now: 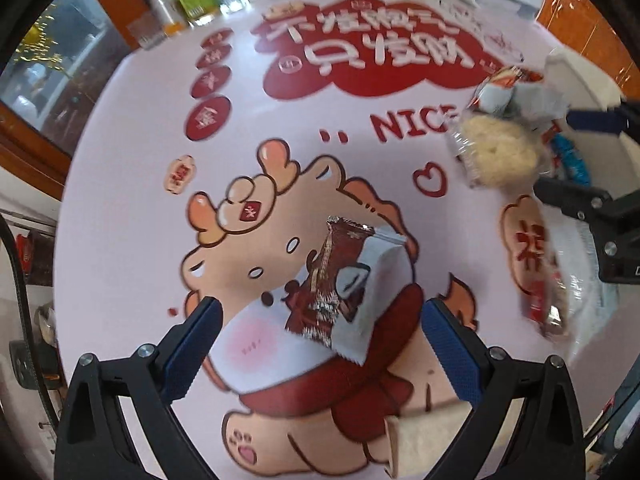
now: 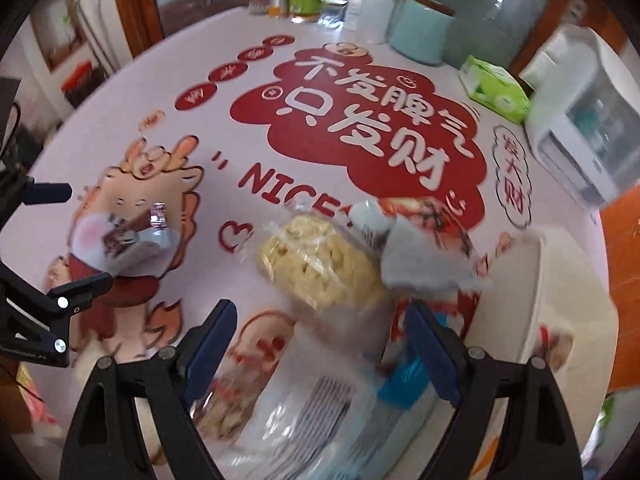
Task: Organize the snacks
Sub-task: 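Grasp the brown chocolate bar with the left tool while the right tool grasps the clear crisp bag, then carry both snacks over the white tray and open both tools to drop them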
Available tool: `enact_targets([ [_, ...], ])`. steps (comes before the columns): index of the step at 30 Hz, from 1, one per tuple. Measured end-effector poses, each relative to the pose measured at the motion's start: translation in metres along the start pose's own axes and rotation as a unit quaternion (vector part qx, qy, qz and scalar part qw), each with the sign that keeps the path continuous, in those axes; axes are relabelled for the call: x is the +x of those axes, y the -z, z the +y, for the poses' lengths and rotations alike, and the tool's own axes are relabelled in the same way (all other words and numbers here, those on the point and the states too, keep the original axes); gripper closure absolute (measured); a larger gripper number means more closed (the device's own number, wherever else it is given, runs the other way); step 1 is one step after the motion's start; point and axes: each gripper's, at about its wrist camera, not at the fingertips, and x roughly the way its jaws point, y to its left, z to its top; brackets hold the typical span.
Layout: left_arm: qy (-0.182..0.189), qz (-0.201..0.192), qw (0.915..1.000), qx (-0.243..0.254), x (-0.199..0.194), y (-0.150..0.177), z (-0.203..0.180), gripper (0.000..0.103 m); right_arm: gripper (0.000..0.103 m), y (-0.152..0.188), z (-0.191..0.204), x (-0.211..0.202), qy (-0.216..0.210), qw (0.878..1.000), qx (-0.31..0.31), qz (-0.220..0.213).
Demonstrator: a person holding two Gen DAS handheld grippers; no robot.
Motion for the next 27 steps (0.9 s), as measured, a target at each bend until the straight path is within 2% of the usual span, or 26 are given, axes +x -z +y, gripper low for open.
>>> enact_targets([
  [5,0.023,0.025,0.9994,0.004,0.023,-0.008,0.002,0.006,0.016,-0.019,0.010,0.034,0.022,0.997,-0.060,0.030],
  [8,0.028,0.035,0.9990,0.000,0.031,-0.013,0.003,0.014,0.016,-0.026,0.012,0.051,0.022,0.996,-0.078,0.048],
  [10,0.038,0.042,0.9984,-0.007,0.036,-0.016,0.004,0.023,0.017,-0.031,0.012,0.062,0.016,0.994,-0.083,0.062],
  [12,0.042,0.041,0.9982,-0.011,0.037,-0.017,0.005,0.028,0.020,-0.035,0.008,0.067,-0.005,0.995,-0.071,0.069],
  [14,0.043,0.036,0.9984,-0.008,0.036,-0.018,0.005,0.036,0.029,-0.037,0.002,0.069,-0.034,0.995,-0.048,0.082],
  [15,0.044,0.032,0.9985,-0.006,0.036,-0.020,0.005,0.047,0.037,-0.037,0.001,0.069,-0.045,0.995,-0.039,0.085],
  [16,0.044,0.029,0.9986,-0.005,0.035,-0.020,0.004,0.064,0.042,-0.037,0.000,0.068,-0.054,0.994,-0.034,0.085],
  [17,0.044,0.026,0.9987,-0.003,0.033,-0.021,0.003,0.067,0.043,-0.036,0.000,0.067,-0.052,0.994,-0.032,0.085],
  [19,0.043,0.028,0.9987,-0.004,0.033,-0.020,0.000,0.068,0.043,-0.034,0.004,0.063,-0.042,0.995,-0.034,0.085],
  [23,0.030,0.020,0.9993,-0.012,0.025,-0.015,-0.004,0.070,0.044,-0.025,0.007,0.052,-0.051,0.996,-0.016,0.078],
  [27,0.030,0.001,0.9990,-0.033,0.003,0.000,-0.008,0.071,0.044,-0.013,0.007,0.024,-0.070,0.997,0.022,0.040],
])
